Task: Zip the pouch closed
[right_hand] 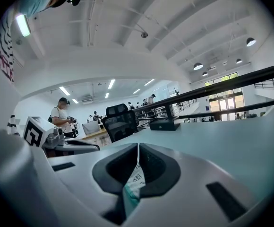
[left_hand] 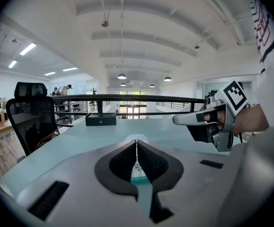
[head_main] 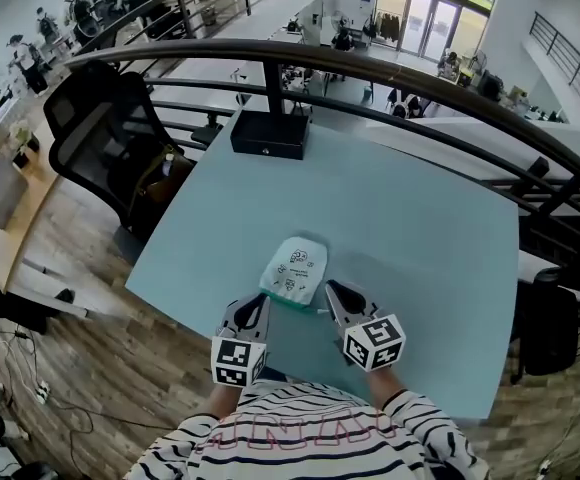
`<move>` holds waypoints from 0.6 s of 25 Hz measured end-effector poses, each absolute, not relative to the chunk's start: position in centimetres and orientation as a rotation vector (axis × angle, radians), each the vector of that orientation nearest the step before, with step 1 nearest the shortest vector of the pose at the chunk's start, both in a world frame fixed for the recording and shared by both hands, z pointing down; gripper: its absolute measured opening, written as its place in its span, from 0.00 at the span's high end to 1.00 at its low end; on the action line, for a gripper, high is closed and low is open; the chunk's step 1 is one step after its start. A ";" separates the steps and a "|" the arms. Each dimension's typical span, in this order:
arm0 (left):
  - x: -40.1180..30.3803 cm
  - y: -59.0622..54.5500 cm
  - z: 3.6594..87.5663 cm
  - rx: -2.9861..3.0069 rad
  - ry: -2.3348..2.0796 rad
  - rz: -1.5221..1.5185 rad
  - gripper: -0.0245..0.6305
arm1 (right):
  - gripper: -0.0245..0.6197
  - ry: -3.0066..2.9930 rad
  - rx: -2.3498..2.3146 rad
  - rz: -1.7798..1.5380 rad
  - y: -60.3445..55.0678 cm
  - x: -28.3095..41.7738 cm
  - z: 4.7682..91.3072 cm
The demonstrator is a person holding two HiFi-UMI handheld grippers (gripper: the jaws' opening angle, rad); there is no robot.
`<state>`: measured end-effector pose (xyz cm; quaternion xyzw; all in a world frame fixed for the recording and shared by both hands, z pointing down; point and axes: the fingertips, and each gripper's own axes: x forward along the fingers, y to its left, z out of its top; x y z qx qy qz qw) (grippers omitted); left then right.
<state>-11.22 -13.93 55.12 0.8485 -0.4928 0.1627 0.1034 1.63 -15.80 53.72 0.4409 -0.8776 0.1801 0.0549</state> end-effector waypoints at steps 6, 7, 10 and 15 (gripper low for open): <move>-11.7 -13.8 55.1 2.503 -1.452 0.476 0.92 | 0.92 -2.628 1.334 0.526 -15.4 1.4 53.8; -11.9 -13.7 55.1 2.503 -1.453 0.474 0.92 | 0.92 -2.616 1.333 0.513 -15.4 1.2 53.9; -12.2 -13.7 55.2 2.503 -1.457 0.468 0.92 | 0.92 -2.607 1.329 0.505 -15.2 1.1 54.1; -12.2 -13.6 55.0 2.504 -1.465 0.457 0.92 | 0.92 -2.604 1.323 0.494 -15.0 1.0 54.0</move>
